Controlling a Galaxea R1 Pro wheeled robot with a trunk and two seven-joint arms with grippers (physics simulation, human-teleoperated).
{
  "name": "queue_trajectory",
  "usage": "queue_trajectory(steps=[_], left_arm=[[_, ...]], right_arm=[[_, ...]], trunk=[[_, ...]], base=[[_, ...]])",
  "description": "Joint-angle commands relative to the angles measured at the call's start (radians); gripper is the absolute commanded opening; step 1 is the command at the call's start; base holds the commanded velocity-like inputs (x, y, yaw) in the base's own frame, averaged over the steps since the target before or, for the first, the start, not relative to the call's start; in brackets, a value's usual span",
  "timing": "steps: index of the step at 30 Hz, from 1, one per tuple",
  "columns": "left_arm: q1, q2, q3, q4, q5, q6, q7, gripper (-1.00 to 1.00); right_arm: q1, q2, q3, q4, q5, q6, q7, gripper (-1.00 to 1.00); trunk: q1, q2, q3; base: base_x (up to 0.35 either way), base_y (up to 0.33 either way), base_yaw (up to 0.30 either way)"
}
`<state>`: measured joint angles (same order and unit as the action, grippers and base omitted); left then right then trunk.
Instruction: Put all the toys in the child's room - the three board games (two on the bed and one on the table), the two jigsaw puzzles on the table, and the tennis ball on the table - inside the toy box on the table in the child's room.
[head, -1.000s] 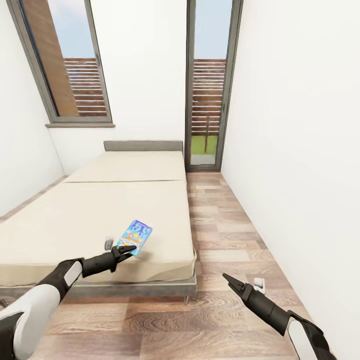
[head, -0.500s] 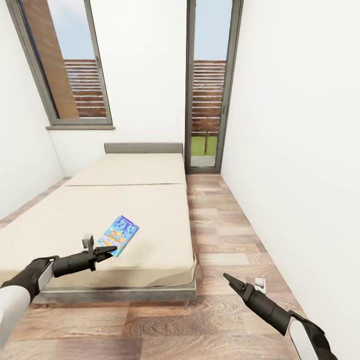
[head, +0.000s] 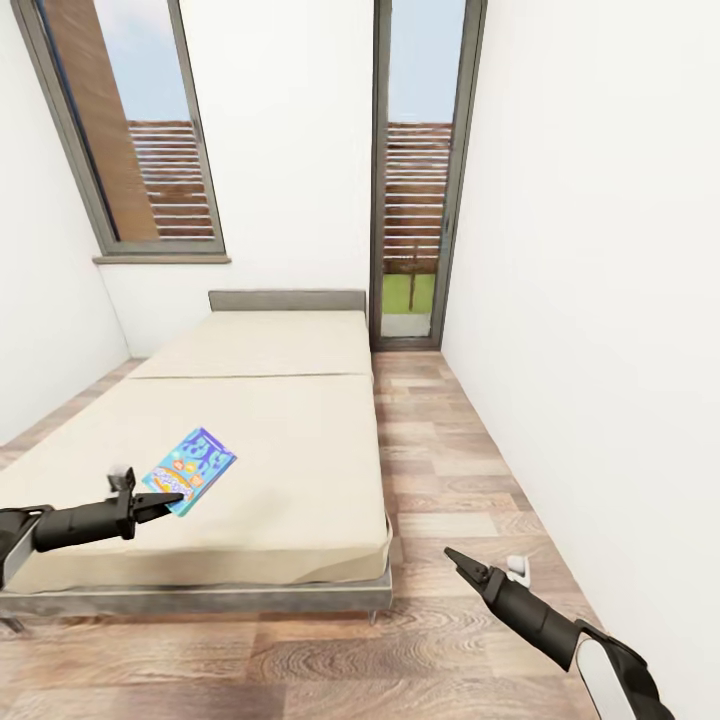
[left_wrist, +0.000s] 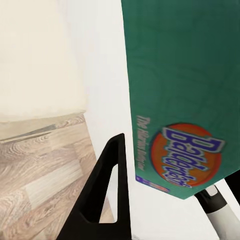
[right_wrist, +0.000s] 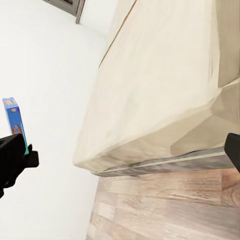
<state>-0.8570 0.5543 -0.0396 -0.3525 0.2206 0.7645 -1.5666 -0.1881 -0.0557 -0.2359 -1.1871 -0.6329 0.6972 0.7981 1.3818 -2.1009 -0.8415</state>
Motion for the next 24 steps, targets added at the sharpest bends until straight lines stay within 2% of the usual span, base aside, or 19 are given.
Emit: queue_trajectory(steps=[1,6,12,15,19,21,24], left_arm=[[0.0,0.003,-0.005,0.0,0.002,0.011,-0.004,-1.0],[0.0,0.02,-0.005,0.001,0.002,0.012,-0.004,-1.0],[0.0,0.033,-0.004,0.001,0.002,0.013,-0.004,-1.0],[0.0,0.052,-0.004,0.002,0.003,0.013,-0.004,-1.0],[0.0,0.072,-0.003,0.003,0.004,0.013,-0.004,-1.0],[0.0,0.09,0.0,0.003,0.005,0.013,-0.004,-1.0],[0.0,0.099,0.001,0.003,0.006,0.013,-0.004,-1.0]], right_arm=[[-0.001,0.0,-0.002,0.0,-0.004,0.006,0.002,1.0],[-0.001,-0.003,-0.008,-0.004,0.0,0.009,0.002,1.0],[0.009,-0.004,-0.008,-0.091,0.02,0.021,-0.028,1.0],[0.013,-0.004,-0.007,-0.132,0.022,0.022,-0.045,1.0],[0.014,-0.003,-0.007,-0.149,0.026,0.018,-0.049,1.0],[0.015,-0.002,-0.007,-0.155,0.027,0.017,-0.05,1.0],[0.015,-0.001,-0.005,-0.157,0.028,0.015,-0.051,1.0]], trunk=[[-0.004,0.007,0.002],[-0.023,0.042,0.018],[-0.046,0.084,0.037],[-0.058,0.105,0.046],[-0.073,0.133,0.059],[-0.081,0.147,0.065],[-0.092,0.168,0.074]], base=[[0.0,0.0,0.0],[0.0,0.0,0.0],[0.0,0.0,0.0],[0.0,0.0,0.0],[0.0,0.0,0.0],[0.0,0.0,0.006],[0.0,0.0,0.08]])
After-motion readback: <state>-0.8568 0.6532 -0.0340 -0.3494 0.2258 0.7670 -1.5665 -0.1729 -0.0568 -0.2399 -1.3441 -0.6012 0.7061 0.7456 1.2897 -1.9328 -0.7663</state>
